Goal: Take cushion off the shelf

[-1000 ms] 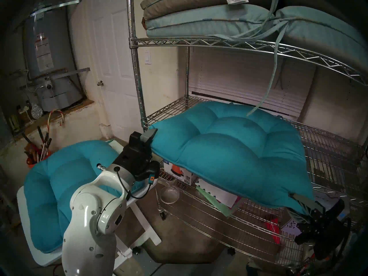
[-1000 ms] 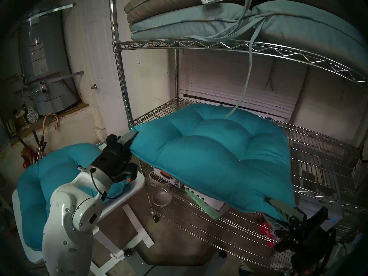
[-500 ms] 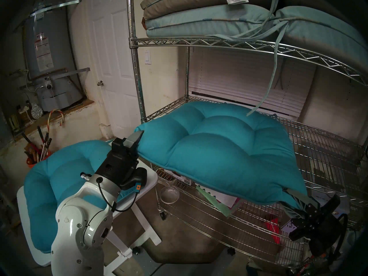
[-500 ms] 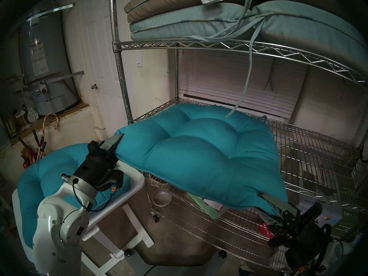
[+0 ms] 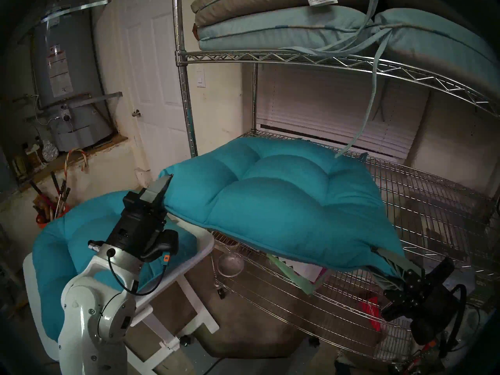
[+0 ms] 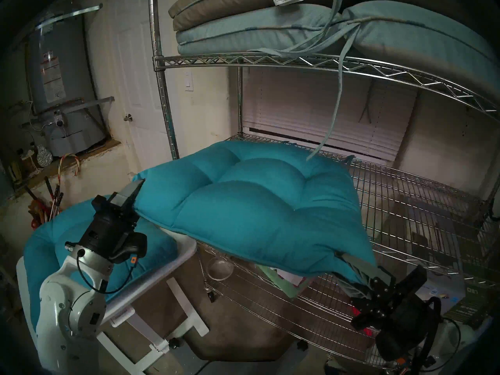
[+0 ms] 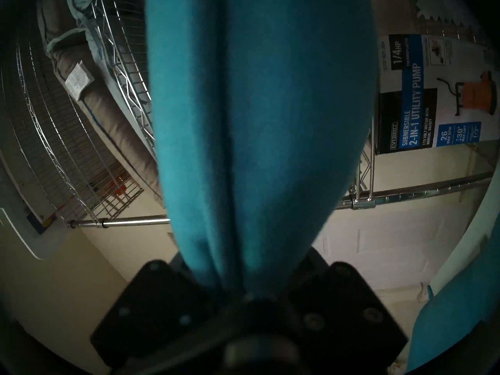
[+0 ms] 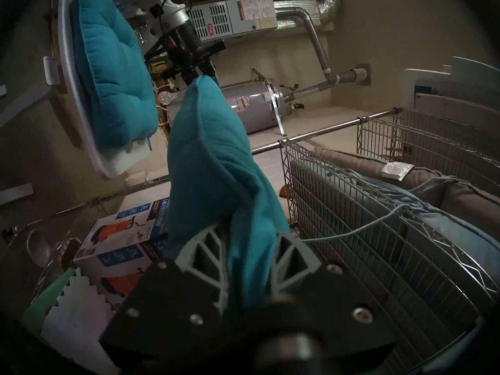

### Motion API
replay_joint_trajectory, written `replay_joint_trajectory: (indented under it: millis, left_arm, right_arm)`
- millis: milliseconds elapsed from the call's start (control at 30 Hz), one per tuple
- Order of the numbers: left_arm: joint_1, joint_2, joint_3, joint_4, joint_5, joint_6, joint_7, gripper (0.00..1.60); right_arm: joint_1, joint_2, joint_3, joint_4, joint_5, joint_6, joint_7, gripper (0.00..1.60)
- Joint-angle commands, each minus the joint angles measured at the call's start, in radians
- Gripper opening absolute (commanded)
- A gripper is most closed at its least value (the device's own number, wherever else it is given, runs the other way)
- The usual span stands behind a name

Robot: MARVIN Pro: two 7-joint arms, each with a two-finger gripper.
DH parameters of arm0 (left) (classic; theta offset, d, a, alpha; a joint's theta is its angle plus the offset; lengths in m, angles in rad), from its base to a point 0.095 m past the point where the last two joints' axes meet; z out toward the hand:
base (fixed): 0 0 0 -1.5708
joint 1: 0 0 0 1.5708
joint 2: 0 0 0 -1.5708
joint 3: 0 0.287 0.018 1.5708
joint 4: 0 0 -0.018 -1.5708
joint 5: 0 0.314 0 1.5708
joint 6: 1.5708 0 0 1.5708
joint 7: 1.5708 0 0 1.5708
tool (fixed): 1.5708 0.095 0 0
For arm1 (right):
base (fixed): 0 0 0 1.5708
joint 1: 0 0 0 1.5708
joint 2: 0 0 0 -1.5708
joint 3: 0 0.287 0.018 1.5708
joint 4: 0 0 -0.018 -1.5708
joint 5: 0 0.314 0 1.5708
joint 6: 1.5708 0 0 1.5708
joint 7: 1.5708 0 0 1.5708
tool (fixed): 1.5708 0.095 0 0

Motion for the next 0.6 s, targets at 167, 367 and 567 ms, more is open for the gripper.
replay_joint_trajectory:
  millis: [167,367,567]
  left_arm:
    - [0.079,-0.022,-0.119,-0.047,-0.054,-0.013,0.155,0.00]
    - [0.113,-0.029,-0.162,-0.047,-0.067,-0.027,0.207,0.00]
    - [0.154,-0.044,-0.229,-0.047,-0.089,-0.049,0.281,0.00]
  right_arm:
    - [0.067,0.020,-0.034,-0.010,0.025,0.048,0.007,0.00]
    - [0.091,0.034,-0.050,-0.010,0.023,0.057,0.019,0.00]
    - [0.126,0.055,-0.075,-0.010,0.020,0.065,0.037,0.00]
